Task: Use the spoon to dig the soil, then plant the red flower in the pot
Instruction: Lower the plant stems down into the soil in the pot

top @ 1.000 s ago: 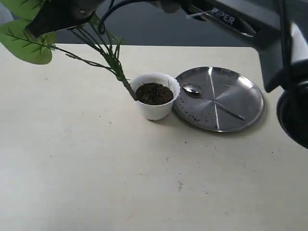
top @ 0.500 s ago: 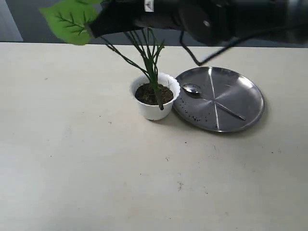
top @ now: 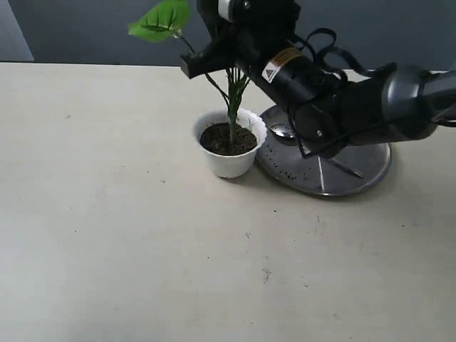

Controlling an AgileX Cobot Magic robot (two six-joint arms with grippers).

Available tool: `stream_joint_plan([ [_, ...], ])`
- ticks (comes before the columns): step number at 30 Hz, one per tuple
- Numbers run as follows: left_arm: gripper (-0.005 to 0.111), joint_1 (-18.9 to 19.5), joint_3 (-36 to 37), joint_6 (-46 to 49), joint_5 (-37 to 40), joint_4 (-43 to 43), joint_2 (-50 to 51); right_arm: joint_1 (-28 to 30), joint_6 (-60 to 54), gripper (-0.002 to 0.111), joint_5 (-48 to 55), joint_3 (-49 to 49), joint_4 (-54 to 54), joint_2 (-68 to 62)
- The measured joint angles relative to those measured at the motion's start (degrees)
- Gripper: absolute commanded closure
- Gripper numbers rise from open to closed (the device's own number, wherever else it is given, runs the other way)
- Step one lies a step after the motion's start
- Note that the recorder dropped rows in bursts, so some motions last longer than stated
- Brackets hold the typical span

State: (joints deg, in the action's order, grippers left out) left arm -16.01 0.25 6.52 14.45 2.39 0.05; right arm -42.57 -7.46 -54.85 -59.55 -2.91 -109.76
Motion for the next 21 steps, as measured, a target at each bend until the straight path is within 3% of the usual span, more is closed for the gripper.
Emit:
stream_joint_plan([
  [8,0.106,0.00,0.00,0.00,0.00,0.00,0.00,1.40,-2.01,0.109,-7.73,0.00,0.13,-6.69],
  [21,0.106,0.00,0.00,0.00,0.00,0.00,0.00,1.78,3.87,0.109,-7.23,-1.11,-3.50,-12.67],
])
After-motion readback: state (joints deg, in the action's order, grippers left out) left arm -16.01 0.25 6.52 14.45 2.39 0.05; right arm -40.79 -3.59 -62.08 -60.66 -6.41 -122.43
